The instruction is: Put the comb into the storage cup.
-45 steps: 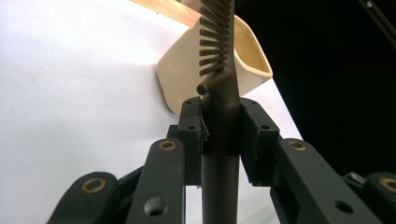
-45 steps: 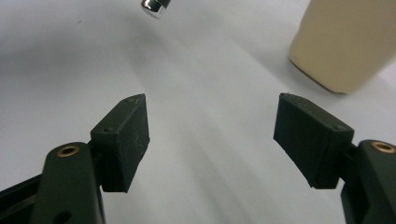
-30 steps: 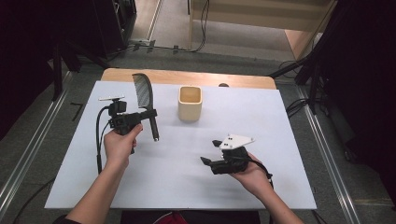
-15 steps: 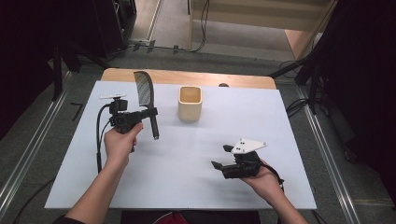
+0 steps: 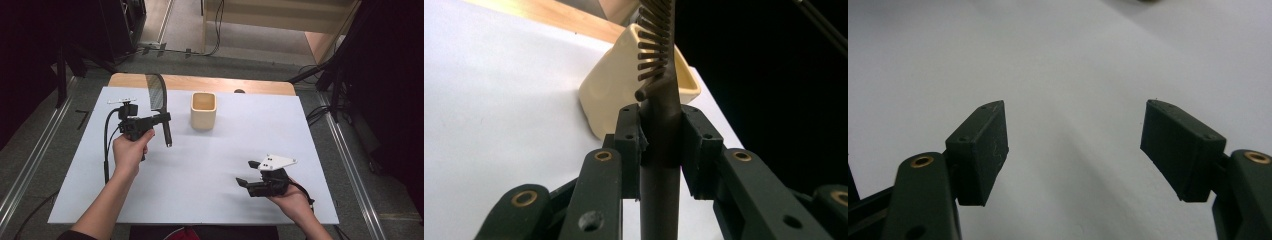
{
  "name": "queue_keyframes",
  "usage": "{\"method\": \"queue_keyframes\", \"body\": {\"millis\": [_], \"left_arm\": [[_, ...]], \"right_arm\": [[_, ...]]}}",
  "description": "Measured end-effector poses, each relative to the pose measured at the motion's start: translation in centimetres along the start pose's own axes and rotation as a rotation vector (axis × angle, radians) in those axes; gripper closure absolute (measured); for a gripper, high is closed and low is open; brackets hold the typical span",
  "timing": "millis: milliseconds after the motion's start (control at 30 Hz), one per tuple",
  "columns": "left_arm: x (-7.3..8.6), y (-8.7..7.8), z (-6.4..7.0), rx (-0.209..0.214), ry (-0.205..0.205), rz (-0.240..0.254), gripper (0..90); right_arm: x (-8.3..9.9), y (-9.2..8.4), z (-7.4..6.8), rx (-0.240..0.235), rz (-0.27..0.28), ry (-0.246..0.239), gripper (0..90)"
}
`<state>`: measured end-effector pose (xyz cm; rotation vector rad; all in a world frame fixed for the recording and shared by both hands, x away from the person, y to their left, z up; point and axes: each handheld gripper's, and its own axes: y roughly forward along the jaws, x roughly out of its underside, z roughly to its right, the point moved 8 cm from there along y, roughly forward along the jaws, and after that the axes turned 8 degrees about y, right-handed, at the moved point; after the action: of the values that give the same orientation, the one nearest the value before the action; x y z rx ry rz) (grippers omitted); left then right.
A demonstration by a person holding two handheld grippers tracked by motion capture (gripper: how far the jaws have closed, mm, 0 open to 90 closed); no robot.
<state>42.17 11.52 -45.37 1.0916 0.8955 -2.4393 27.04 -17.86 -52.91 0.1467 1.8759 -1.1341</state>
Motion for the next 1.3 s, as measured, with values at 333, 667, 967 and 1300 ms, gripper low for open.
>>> {"method": "queue_keyframes", "body": {"millis": [333,667,967,1300], "left_arm": [[-1.2,0.6,0.1,0.009,0.024,-0.01,73.1],[-2.9,1.3,0.9,0.046,0.048,-0.019,73.1],[-4.5,1.7,1.2,0.058,0.058,-0.004,73.2],[-6.9,2.4,2.2,0.068,0.103,0.016,73.2]], "right_arm": [[1.3,-0.6,0.6,0.009,-0.018,0.011,25.2],[2.0,-0.9,1.1,-0.002,-0.024,0.047,25.2],[1.9,-1.0,1.4,0.006,-0.017,0.038,25.2],[1.7,-1.1,1.4,0.0,-0.011,0.043,25.2]]}}
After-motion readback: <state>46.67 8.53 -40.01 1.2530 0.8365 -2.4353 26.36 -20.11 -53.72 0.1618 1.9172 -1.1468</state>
